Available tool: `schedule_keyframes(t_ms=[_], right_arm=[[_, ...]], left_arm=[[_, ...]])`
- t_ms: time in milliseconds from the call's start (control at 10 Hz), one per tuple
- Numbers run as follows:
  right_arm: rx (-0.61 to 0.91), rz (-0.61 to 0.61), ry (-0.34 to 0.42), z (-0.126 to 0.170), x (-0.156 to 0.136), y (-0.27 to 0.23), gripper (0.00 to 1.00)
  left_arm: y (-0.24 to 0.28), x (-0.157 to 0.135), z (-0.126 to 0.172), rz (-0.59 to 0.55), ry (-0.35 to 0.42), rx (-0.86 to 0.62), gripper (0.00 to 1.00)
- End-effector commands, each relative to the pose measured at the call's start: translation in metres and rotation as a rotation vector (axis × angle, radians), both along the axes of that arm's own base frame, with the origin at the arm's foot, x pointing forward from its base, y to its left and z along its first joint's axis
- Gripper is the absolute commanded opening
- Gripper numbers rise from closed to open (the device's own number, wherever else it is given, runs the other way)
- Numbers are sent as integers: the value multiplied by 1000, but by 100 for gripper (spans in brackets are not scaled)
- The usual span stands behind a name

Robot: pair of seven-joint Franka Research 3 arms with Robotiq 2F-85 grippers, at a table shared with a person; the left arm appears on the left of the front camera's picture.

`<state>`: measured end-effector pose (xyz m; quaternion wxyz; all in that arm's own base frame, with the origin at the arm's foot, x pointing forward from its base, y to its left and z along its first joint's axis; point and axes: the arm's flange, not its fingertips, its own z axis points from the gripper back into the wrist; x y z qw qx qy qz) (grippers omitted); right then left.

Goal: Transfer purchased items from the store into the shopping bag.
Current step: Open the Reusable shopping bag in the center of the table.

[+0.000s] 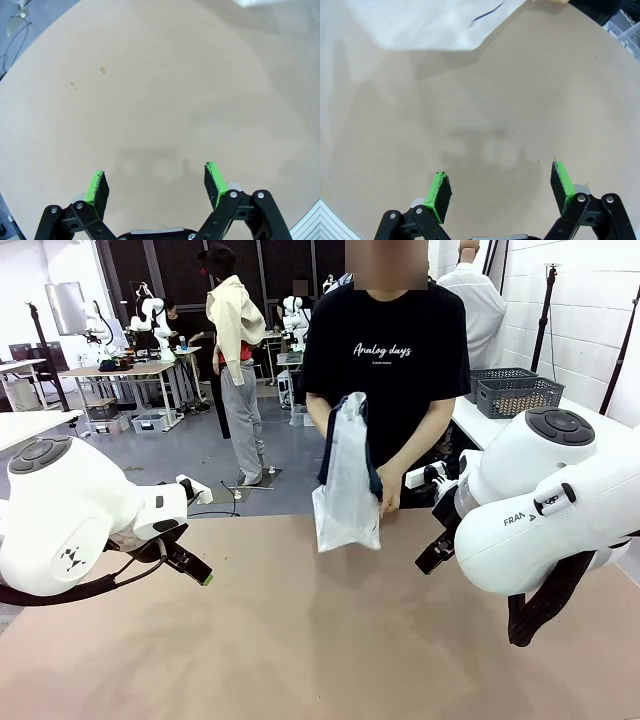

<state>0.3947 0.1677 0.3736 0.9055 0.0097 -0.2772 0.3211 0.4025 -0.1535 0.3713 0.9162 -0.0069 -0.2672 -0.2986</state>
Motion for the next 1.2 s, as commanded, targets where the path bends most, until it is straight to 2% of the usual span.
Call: schedule_keyframes(t_ms=[0, 200, 300, 500, 700, 900, 1100], right_arm=[[1, 0, 0, 0, 0, 0, 100], [1, 0, 0, 0, 0, 0, 100], [0, 0, 0, 0, 0, 0, 100], [33, 43, 50, 5, -4, 5, 100], [70, 102, 77, 18, -7, 9, 100], [76, 150, 76, 44, -9, 11, 100], [41, 166, 76, 90, -9, 2, 100]], left_arm=[[2, 1, 0, 4, 1, -3, 100], [0, 0, 0, 0, 0, 0, 100], [-4, -3, 1, -14, 41, 4, 100], [-12, -7, 7, -26, 120, -24, 100], [-21, -13, 21, -55, 166, -49, 100], [-21, -12, 51, -94, 216, -123, 100], [-16, -8, 86, -102, 213, -137, 100]])
